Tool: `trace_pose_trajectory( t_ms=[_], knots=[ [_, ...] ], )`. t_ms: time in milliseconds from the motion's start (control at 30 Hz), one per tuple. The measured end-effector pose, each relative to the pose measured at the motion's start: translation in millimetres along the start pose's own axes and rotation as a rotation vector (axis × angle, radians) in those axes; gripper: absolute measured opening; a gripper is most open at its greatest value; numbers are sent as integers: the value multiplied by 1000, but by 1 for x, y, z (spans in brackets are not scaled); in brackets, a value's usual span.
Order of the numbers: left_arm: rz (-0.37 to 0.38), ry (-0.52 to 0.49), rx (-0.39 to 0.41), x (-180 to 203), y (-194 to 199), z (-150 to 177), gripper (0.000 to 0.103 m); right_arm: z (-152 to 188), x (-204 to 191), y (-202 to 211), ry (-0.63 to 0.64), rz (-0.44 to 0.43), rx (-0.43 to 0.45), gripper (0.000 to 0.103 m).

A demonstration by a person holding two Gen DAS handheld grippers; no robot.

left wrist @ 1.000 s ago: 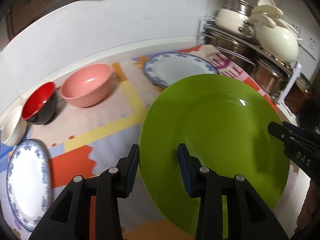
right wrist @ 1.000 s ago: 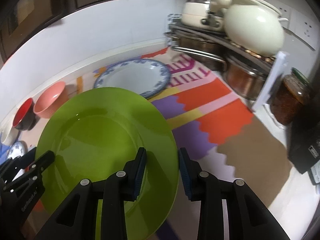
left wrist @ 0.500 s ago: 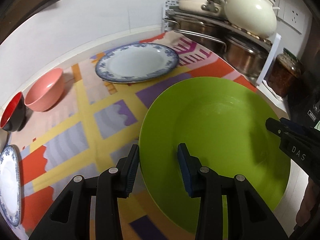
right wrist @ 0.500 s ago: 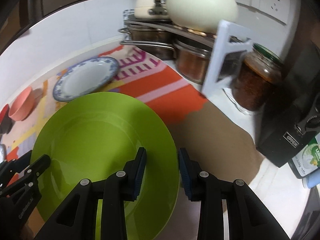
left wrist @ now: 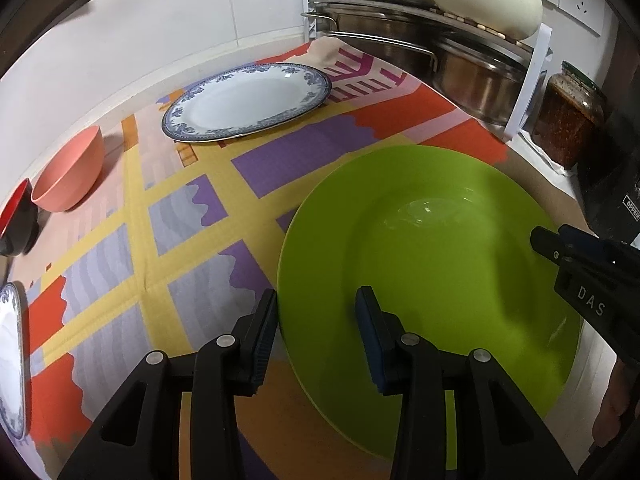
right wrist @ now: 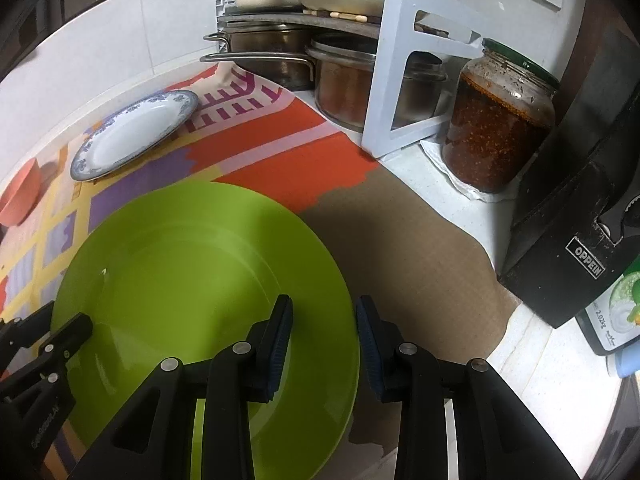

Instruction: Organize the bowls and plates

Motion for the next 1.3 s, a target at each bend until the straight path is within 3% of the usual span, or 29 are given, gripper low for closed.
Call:
trace_pose_trajectory(
  t_ms=[367,533,633,767,867,1133,1300],
  knots=[
    [-13,-15,5,0,0,1,43,-1,0,1,-10,-11,9,35],
    [-19,18,17,-7,4,-2,59,-1,2,5,-37,-23,24,37],
    [-24,32,53,-14,15,-7,71,-5,1,16,-43,-21,61,48],
    [-20,64,94,-28,33,-10,75,-9,-12,37,-15,-33,116,50],
    [-29,90,129,-42,50,-12,81,-11,-27,56,7,-63,162,60],
    [-133,122,233,-86,100,-5,91,-15,-69,101,48,-149,262,71],
    [-176,148,277,-117,129,6,97,-13,-100,122,95,-200,293,71]
  ],
)
Point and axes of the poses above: each gripper's, at about its wrist camera, not at the fingertips, and y roughly against the way its jaws point, x to its right, z to its underside, the point moved 10 cm from there along -y, roughly the way its jaws point, and after that the axes turned 1 degree about y, right-handed, at the moved point
